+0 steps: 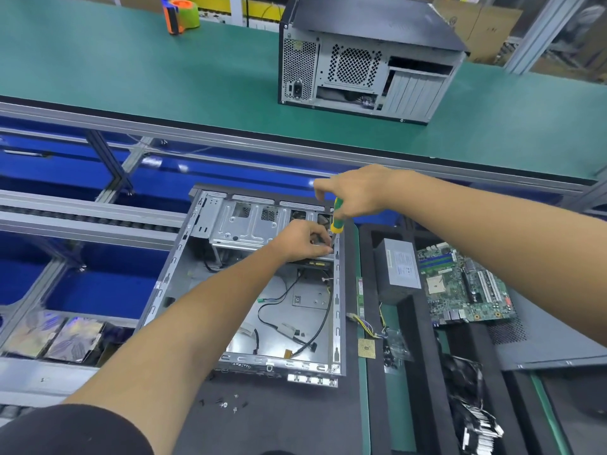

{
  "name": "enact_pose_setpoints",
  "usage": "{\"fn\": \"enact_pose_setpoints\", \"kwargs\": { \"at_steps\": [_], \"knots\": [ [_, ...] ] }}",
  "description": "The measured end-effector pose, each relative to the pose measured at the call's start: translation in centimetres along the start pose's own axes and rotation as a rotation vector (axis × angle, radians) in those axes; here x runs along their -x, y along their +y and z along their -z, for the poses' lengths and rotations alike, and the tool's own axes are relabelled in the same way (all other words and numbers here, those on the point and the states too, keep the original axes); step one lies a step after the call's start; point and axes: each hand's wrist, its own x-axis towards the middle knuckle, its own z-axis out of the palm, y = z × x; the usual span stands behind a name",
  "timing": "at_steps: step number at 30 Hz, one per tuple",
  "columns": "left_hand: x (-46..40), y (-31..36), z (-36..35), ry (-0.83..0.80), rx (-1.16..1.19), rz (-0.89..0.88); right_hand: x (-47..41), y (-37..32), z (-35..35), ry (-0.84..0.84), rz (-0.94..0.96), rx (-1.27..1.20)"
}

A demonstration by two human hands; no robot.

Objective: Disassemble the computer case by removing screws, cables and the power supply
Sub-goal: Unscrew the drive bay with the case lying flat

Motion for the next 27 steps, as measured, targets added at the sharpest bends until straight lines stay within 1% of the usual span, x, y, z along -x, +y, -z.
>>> {"fn": "enact_pose_setpoints", "kwargs": {
  "at_steps": [2, 3, 7, 8, 10, 13, 16, 18, 22, 23, 27],
  "knots": [
    [0.0, 0.0, -0.2, 0.004, 0.015, 0.006, -0.2, 0.1, -0.1, 0.06, 0.01, 0.123],
    [0.0, 0.0, -0.2, 0.007, 0.011, 0.003, -0.3, 0.2, -0.1, 0.078, 0.028, 0.139],
    [0.1, 0.1, -0.3, 0.008, -0.034, -0.016, -0.3, 0.1, 0.4, -0.014, 0.047, -0.062],
    [0.1, 0.1, -0.3, 0.009, -0.04, -0.014, -0.2, 0.1, 0.4, -0.029, 0.048, -0.076],
    [0.0, 0.0, -0.3, 0.019, -0.027, -0.014, -0.2, -0.1, 0.4, -0.035, 0.036, -0.024],
    [0.0, -0.1, -0.4, 0.026, -0.001, -0.001, -0.5, -0.3, 0.3, 0.015, 0.025, 0.078],
    [-0.1, -0.1, -0.5, 0.032, 0.01, 0.002, -0.4, -0.2, 0.7, -0.057, 0.054, 0.005],
    [-0.1, -0.1, -0.5, 0.028, 0.006, 0.008, -0.1, -0.1, 0.7, -0.095, 0.07, 0.001],
    [-0.1, -0.1, -0.5, 0.027, -0.009, 0.01, -0.1, 0.2, 0.4, -0.057, 0.004, 0.136],
    [-0.1, -0.1, -0.5, 0.027, -0.01, 0.013, -0.1, 0.3, 0.3, -0.046, 0.012, 0.134],
    [-0.2, -0.2, -0.6, 0.025, -0.019, -0.003, 0.1, 0.8, 0.4, -0.062, 0.055, -0.006]
  ]
}}
